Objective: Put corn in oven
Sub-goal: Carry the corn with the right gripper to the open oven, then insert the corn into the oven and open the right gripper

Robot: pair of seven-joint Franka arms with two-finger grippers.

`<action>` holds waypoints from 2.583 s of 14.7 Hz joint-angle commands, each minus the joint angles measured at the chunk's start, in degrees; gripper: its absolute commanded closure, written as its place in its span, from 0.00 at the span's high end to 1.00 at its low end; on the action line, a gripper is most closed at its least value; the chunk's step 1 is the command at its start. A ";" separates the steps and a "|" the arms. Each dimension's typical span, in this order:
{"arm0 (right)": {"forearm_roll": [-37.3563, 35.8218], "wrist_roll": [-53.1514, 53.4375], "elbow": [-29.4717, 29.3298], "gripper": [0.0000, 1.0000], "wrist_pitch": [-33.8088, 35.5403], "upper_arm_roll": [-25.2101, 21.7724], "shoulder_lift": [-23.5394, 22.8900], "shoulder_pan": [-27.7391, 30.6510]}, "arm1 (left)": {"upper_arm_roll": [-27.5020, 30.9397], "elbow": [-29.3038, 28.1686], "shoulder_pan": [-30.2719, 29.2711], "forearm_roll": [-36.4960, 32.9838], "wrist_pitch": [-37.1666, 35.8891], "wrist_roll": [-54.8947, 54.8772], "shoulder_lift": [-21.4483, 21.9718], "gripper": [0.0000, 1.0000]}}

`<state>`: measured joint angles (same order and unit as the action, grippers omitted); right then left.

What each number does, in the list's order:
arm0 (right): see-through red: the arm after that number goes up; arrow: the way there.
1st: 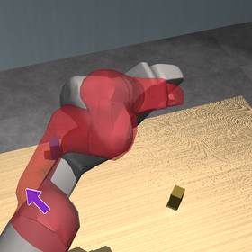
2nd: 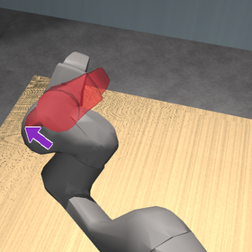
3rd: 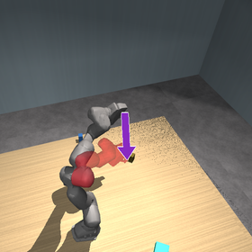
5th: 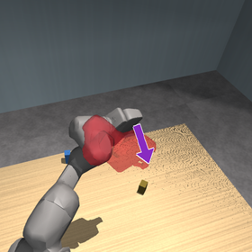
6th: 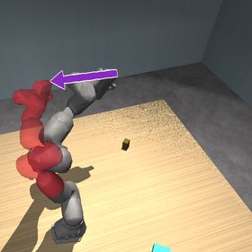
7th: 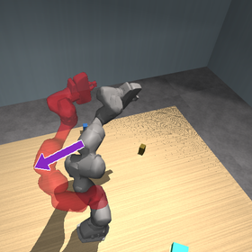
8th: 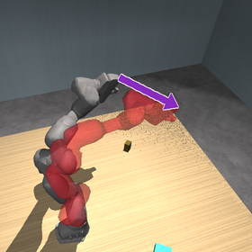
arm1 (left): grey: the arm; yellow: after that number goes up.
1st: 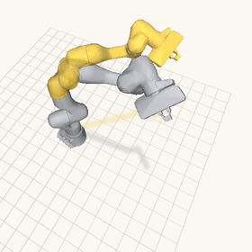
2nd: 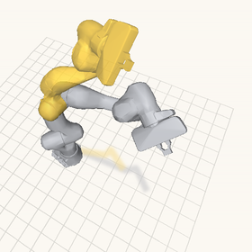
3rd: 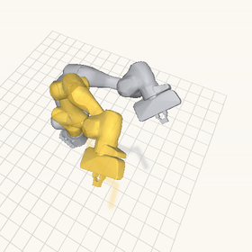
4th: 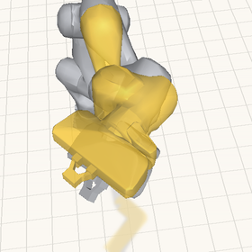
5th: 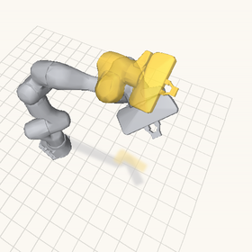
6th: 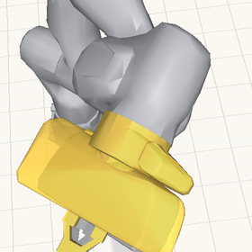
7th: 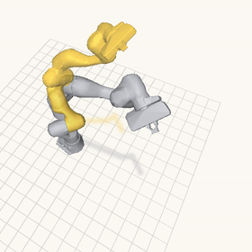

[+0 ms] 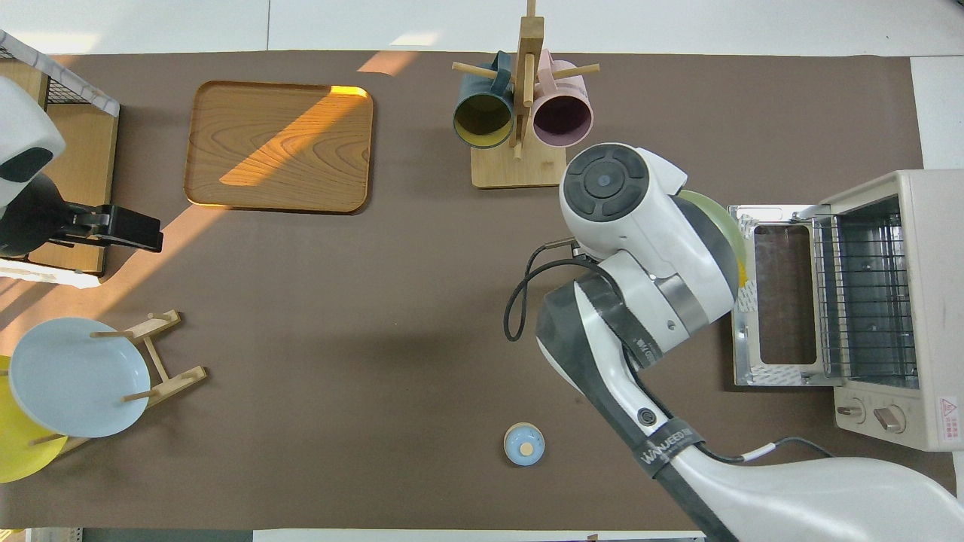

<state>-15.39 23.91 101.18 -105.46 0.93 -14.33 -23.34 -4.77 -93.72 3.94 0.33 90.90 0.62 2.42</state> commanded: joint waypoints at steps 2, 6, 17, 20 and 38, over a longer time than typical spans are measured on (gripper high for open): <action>-1.13 -5.88 5.86 0.00 0.43 0.56 5.01 4.87 | -0.15 -1.46 -0.60 0.72 0.24 -0.62 1.27 1.00; -2.36 -12.73 6.67 0.00 0.43 0.56 6.07 10.23 | -0.15 -1.55 -0.68 0.72 -0.55 -0.54 1.54 1.00; -1.83 -22.33 13.07 0.00 -5.19 0.65 7.47 22.98 | -0.06 -0.76 -0.60 0.63 -0.73 -0.18 -1.09 1.00; -1.83 -22.33 15.63 0.00 -6.17 0.56 8.44 23.60 | -0.24 -0.76 -0.60 0.63 -1.34 -0.27 -0.75 1.00; 2.37 -21.29 12.38 0.23 -5.89 1.35 7.13 22.82 | -0.59 0.30 -0.60 0.63 -1.26 0.25 0.40 1.00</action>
<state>-15.31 1.25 114.48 -110.35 2.03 -6.60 0.48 -4.94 -92.96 3.93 0.40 90.23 0.69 1.79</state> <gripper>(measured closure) 0.722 0.000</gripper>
